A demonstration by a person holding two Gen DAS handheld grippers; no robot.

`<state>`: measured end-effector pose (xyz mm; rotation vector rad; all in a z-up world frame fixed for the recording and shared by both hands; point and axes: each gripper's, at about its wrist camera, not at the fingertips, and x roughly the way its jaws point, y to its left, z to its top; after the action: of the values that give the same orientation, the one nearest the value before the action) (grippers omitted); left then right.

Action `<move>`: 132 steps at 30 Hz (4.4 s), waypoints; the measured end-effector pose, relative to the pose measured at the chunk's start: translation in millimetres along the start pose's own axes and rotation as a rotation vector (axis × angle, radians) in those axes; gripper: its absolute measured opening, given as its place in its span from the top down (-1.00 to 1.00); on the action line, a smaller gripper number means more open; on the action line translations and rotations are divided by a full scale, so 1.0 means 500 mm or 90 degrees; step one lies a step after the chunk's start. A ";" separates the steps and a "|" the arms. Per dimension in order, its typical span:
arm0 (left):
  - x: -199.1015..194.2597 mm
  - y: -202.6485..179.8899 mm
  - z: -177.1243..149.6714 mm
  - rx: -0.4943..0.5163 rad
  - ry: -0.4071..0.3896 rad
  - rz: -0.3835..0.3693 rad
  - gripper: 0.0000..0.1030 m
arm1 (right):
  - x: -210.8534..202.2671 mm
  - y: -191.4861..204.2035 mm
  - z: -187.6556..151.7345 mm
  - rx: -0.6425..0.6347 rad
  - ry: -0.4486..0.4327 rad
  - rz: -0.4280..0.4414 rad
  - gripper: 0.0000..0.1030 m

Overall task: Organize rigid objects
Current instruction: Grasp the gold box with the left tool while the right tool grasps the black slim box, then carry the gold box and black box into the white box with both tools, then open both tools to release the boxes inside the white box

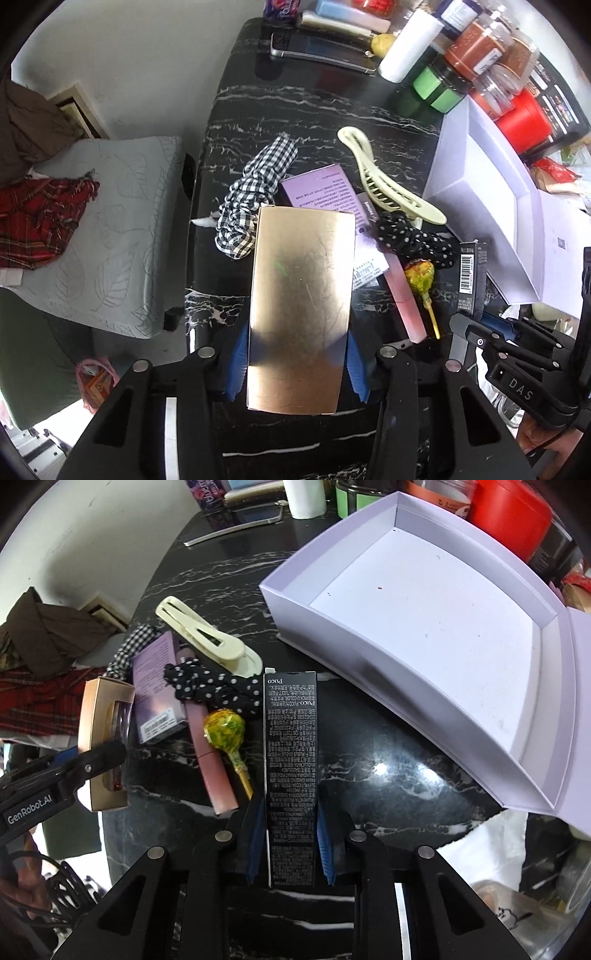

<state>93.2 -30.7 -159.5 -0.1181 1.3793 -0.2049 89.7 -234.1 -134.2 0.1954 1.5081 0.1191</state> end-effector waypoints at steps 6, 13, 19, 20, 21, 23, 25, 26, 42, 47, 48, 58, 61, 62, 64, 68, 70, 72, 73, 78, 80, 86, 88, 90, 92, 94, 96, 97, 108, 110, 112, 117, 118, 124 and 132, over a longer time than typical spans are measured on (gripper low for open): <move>-0.039 -0.005 -0.012 0.007 -0.013 -0.005 0.13 | -0.023 0.020 -0.010 -0.002 -0.015 0.006 0.51; -0.086 -0.020 -0.038 0.025 -0.033 -0.008 0.14 | -0.079 0.022 -0.059 -0.002 -0.035 0.004 0.51; -0.124 -0.043 -0.061 0.055 -0.050 -0.015 0.14 | -0.121 0.037 -0.090 0.001 -0.044 0.009 0.51; -0.130 -0.048 -0.063 0.060 -0.053 -0.017 0.14 | -0.124 0.040 -0.091 0.001 -0.047 0.009 0.51; -0.136 -0.052 -0.065 0.065 -0.057 -0.020 0.14 | -0.131 0.044 -0.095 0.001 -0.051 0.010 0.51; -0.150 -0.062 -0.068 0.075 -0.066 -0.024 0.14 | -0.144 0.046 -0.101 0.002 -0.057 0.012 0.51; -0.164 -0.074 -0.070 0.088 -0.078 -0.025 0.14 | -0.157 0.047 -0.107 0.006 -0.065 0.012 0.51; -0.170 -0.079 -0.070 0.093 -0.084 -0.026 0.14 | -0.164 0.048 -0.110 0.007 -0.070 0.012 0.51; -0.235 -0.184 -0.059 0.133 -0.132 -0.052 0.14 | -0.260 0.020 -0.125 0.022 -0.117 0.009 0.51; -0.235 -0.219 -0.044 0.144 -0.130 -0.060 0.14 | -0.286 -0.002 -0.108 0.028 -0.122 0.005 0.51; -0.234 -0.228 -0.040 0.148 -0.131 -0.061 0.14 | -0.292 -0.010 -0.103 0.029 -0.124 0.005 0.51; -0.217 -0.323 0.028 0.178 -0.140 -0.072 0.14 | -0.318 -0.084 -0.044 0.039 -0.138 -0.007 0.51; -0.204 -0.352 0.055 0.188 -0.140 -0.074 0.14 | -0.320 -0.113 -0.018 0.042 -0.142 -0.010 0.51; -0.200 -0.361 0.064 0.191 -0.140 -0.074 0.14 | -0.321 -0.122 -0.009 0.043 -0.144 -0.011 0.51; -0.187 -0.380 0.083 0.197 -0.137 -0.075 0.14 | -0.321 -0.142 0.010 0.047 -0.147 -0.015 0.51; -0.155 -0.419 0.126 0.208 -0.128 -0.081 0.14 | -0.318 -0.185 0.047 0.057 -0.148 -0.021 0.51; -0.140 -0.437 0.144 0.213 -0.124 -0.082 0.14 | -0.314 -0.210 0.067 0.065 -0.149 -0.024 0.51; -0.120 -0.457 0.164 0.220 -0.119 -0.085 0.14 | -0.304 -0.233 0.080 0.074 -0.148 -0.027 0.51; -0.111 -0.465 0.172 0.222 -0.116 -0.086 0.14 | -0.299 -0.244 0.086 0.095 -0.139 -0.011 0.51; -0.055 -0.505 0.211 0.232 -0.098 -0.086 0.14 | -0.268 -0.293 0.115 0.114 -0.135 -0.023 0.51; -0.036 -0.516 0.224 0.235 -0.090 -0.085 0.14 | -0.254 -0.310 0.127 0.120 -0.133 -0.027 0.51; 0.029 -0.541 0.260 0.243 -0.068 -0.080 0.14 | -0.210 -0.357 0.158 0.145 -0.123 -0.046 0.51; 0.050 -0.547 0.271 0.245 -0.058 -0.076 0.14 | -0.197 -0.368 0.166 0.152 -0.121 -0.048 0.51; 0.069 -0.553 0.282 0.247 -0.051 -0.073 0.14 | -0.186 -0.375 0.174 0.151 -0.134 -0.048 0.51; 0.082 -0.557 0.290 0.250 -0.049 -0.067 0.14 | -0.175 -0.381 0.183 0.154 -0.134 -0.052 0.51; 0.095 -0.562 0.298 0.255 -0.048 -0.060 0.14 | -0.165 -0.388 0.193 0.160 -0.132 -0.057 0.51; 0.106 -0.564 0.305 0.257 -0.046 -0.052 0.14 | -0.156 -0.396 0.203 0.164 -0.130 -0.063 0.51; 0.111 -0.566 0.307 0.258 -0.045 -0.050 0.14 | -0.153 -0.398 0.205 0.167 -0.128 -0.075 0.51; 0.161 -0.587 0.325 0.291 -0.047 -0.017 0.14 | -0.114 -0.418 0.226 0.179 -0.121 -0.116 0.51; 0.170 -0.591 0.330 0.287 -0.044 -0.014 0.14 | -0.106 -0.418 0.227 0.179 -0.116 -0.120 0.50; 0.177 -0.594 0.334 0.281 -0.036 -0.013 0.14 | -0.102 -0.415 0.224 0.178 -0.114 -0.127 0.50; 0.174 -0.593 0.341 0.270 -0.028 -0.003 0.13 | -0.101 -0.404 0.224 0.175 -0.114 -0.136 0.26; 0.168 -0.593 0.339 0.270 -0.031 0.000 0.13 | -0.104 -0.401 0.224 0.174 -0.114 -0.138 0.19; 0.129 -0.586 0.338 0.263 -0.044 0.004 0.13 | -0.131 -0.388 0.212 0.178 -0.115 -0.141 0.16; 0.024 -0.555 0.325 0.257 -0.074 -0.012 0.13 | -0.206 -0.365 0.193 0.177 -0.146 -0.146 0.16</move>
<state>234.1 -309.9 -84.0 0.1900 1.1970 -0.4799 171.6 -438.7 -65.2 0.2485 1.3030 -0.2899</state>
